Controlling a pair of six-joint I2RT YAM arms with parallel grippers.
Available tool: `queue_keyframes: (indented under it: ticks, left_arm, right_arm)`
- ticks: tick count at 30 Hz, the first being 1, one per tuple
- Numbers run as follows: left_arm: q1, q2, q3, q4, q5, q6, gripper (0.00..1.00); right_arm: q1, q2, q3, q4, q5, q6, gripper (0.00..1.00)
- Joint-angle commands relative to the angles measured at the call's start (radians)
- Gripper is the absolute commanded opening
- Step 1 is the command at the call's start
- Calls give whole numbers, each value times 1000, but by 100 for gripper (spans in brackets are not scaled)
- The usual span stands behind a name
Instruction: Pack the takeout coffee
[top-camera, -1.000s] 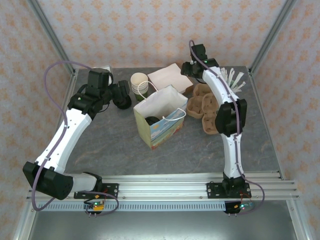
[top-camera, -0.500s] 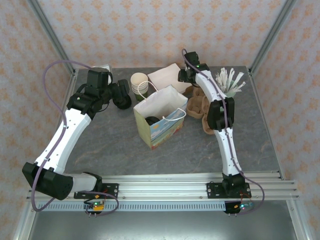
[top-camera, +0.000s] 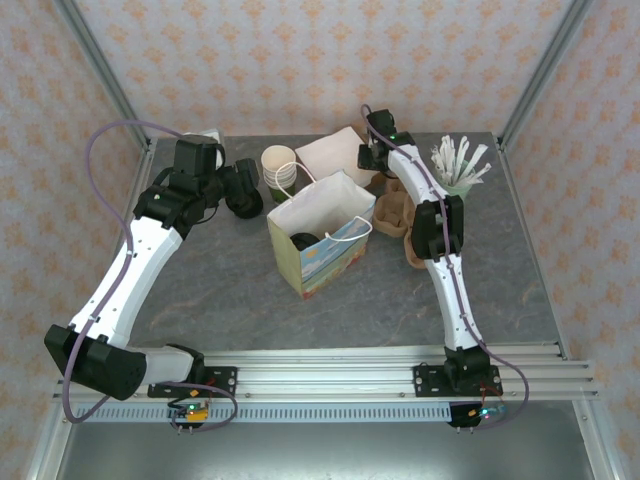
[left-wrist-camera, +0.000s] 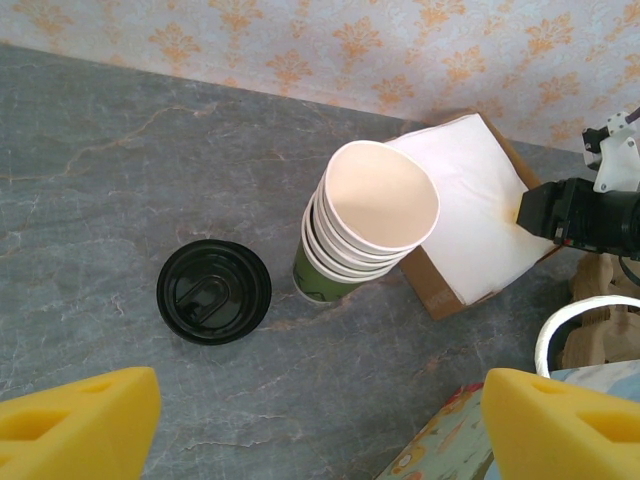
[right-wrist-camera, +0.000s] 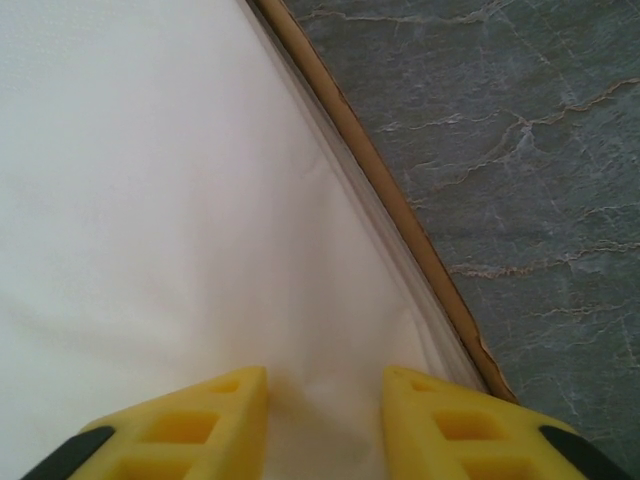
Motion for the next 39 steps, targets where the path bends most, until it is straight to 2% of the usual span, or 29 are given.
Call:
queue_keyframes:
  ticks: [1,19,24,35,39]
  left_arm:
    - [4,-7,28,-15,10,2,84]
    - [5,-6,27,-21,37,14,84]
    - [5,-4,27,-22,48,15,84]
    - [5,-32,30,-18,70,11,84]
    - [3,-51,36,-6,90,7,84]
  right_arm:
    - [3,26,30,-14,0,-6,30]
    - [3,-32,74,-20,-14,2,11]
    - [3,-59,84,-28,-9,0,9]
    - [4,-229,89,-63,-15,13,0]
    - [4,-327,76,-86,-4,13,0]
